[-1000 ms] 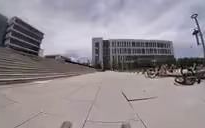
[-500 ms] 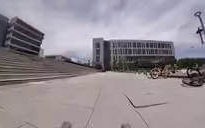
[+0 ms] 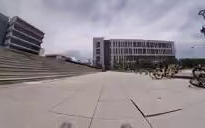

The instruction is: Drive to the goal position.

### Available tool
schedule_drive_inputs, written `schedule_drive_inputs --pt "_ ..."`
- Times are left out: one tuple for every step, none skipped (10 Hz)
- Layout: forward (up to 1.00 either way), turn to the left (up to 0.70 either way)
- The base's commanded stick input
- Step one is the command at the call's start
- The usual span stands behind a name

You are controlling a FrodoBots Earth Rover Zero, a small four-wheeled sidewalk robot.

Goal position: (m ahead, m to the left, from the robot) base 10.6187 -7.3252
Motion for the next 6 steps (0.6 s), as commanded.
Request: schedule_drive_inputs --pt "0.70 0.00" --pt "0.70 0.00" --pt "0.70 0.00" --pt "0.70 0.00" --pt "0.70 0.00" --pt "0.70 0.00"
